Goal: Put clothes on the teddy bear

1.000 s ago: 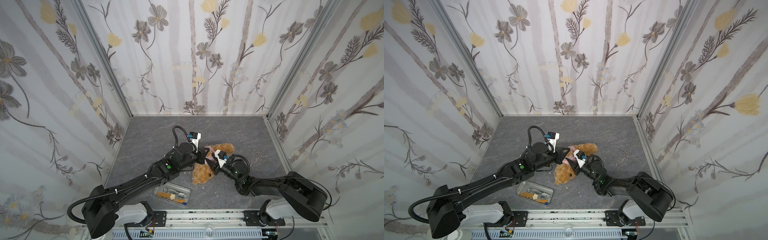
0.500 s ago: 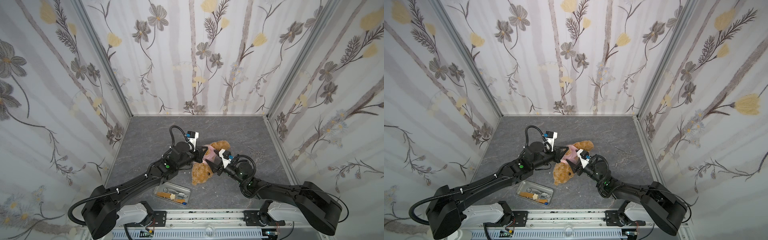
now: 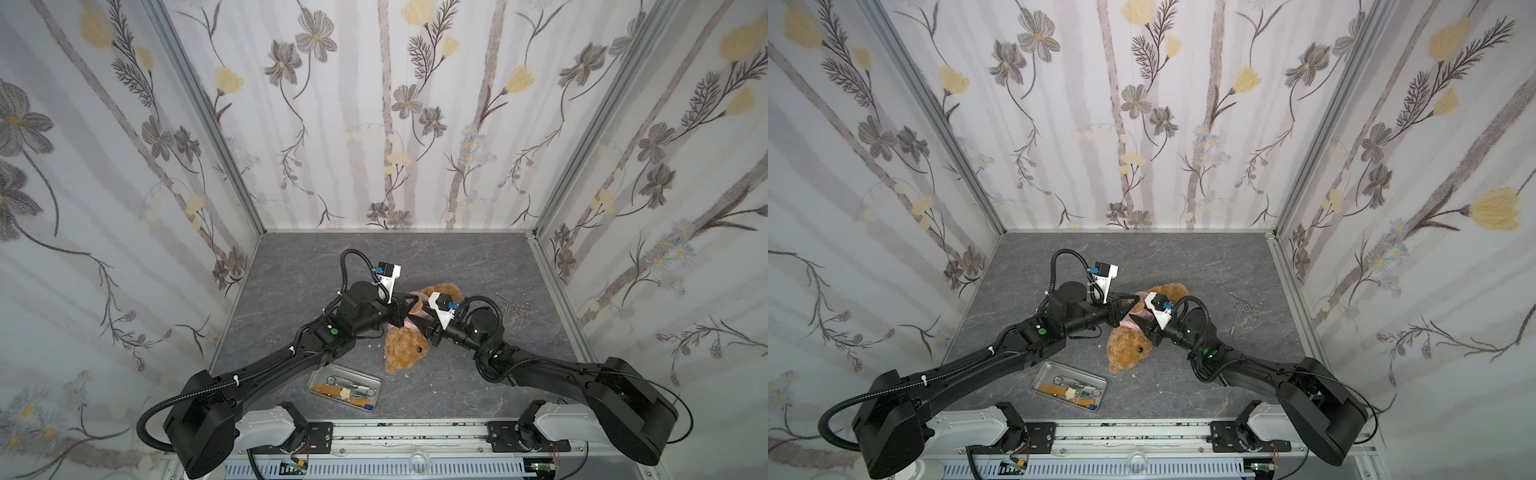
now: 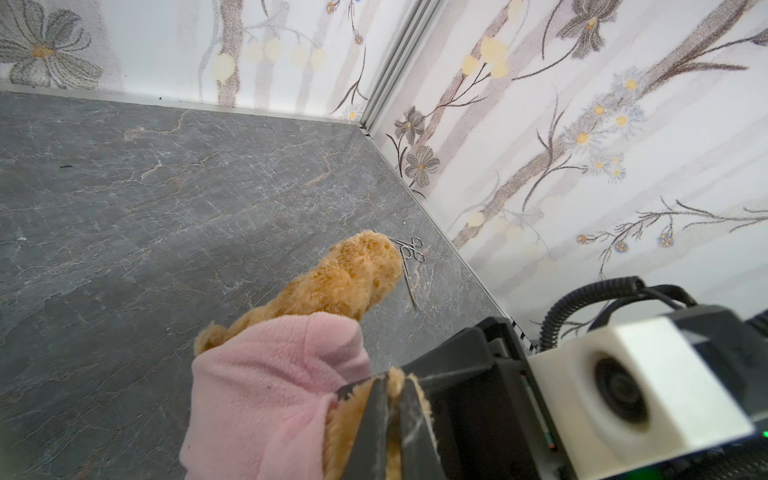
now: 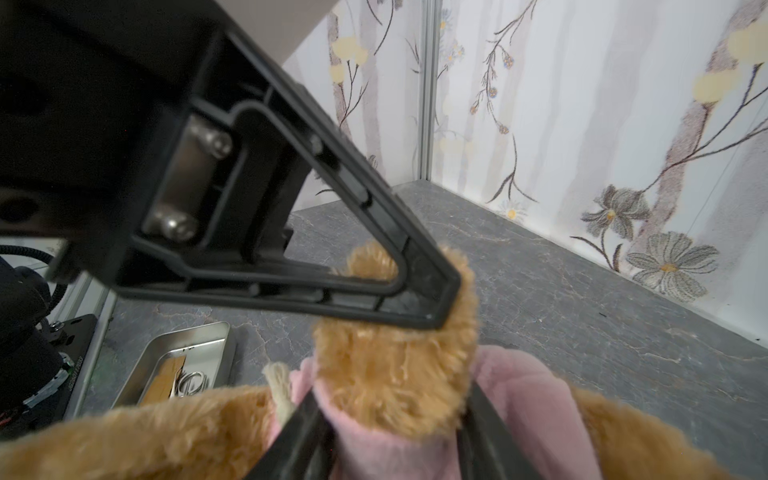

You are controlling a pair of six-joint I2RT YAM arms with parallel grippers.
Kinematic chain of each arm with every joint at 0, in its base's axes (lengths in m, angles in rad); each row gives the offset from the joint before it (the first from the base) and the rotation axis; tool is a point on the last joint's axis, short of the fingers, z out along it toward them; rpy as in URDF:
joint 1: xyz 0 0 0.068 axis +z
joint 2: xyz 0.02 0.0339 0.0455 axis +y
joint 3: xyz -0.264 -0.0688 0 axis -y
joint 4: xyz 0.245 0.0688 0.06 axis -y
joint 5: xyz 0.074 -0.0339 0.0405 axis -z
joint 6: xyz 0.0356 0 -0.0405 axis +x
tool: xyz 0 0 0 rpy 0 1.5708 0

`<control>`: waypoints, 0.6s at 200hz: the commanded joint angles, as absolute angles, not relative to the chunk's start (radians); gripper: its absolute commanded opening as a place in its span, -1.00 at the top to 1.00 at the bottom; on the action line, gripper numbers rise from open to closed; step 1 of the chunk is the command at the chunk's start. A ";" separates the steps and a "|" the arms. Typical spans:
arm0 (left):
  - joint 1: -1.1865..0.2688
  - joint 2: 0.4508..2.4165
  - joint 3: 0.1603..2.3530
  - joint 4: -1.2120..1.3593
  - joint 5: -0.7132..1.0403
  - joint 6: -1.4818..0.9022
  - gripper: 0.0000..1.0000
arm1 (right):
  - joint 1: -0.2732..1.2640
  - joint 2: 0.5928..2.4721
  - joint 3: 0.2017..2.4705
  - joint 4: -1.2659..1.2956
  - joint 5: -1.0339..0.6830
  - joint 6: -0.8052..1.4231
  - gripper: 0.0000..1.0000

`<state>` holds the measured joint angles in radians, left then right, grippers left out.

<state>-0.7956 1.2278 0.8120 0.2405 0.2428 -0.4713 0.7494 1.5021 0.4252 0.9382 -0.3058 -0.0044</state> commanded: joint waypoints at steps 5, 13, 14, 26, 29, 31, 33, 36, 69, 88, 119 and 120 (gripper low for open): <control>-0.786 1.218 0.836 0.313 0.279 -0.478 1.00 | 0.745 1.578 0.398 1.007 -0.329 0.016 0.19; -0.778 1.219 0.837 0.314 0.292 -0.478 1.00 | 0.744 1.581 0.373 1.044 -0.331 0.026 0.19; -0.777 1.219 0.837 0.314 0.294 -0.478 1.00 | 0.744 1.581 0.368 1.048 -0.331 0.028 0.18; -0.762 1.228 0.838 0.316 0.316 -0.481 1.00 | 0.744 1.553 0.334 1.066 -0.319 0.040 0.13; -0.759 1.231 0.838 0.316 0.322 -0.481 1.00 | 0.744 1.542 0.329 1.061 -0.314 0.041 0.11; -0.756 1.233 0.838 0.317 0.327 -0.481 1.00 | 0.745 1.531 0.326 1.055 -0.312 0.040 0.09; -0.754 1.235 0.839 0.317 0.330 -0.481 1.00 | 0.745 1.522 0.325 1.046 -0.309 0.041 0.07; -0.752 1.241 0.841 0.318 0.338 -0.480 1.00 | 0.743 1.506 0.323 1.030 -0.305 0.039 0.03; -0.741 1.254 0.854 0.316 0.350 -0.440 1.00 | 0.737 1.305 0.325 0.794 -0.236 -0.011 -0.39; -0.730 1.290 0.863 0.319 0.346 -0.440 1.00 | 0.716 1.195 0.322 0.682 -0.219 -0.030 -0.50; -0.729 1.331 0.894 0.327 0.395 -0.438 1.00 | 0.665 1.053 0.304 0.562 -0.119 -0.012 -0.60; -0.729 1.332 0.896 0.327 0.398 -0.437 1.00 | 0.663 1.049 0.303 0.560 -0.114 -0.010 -0.60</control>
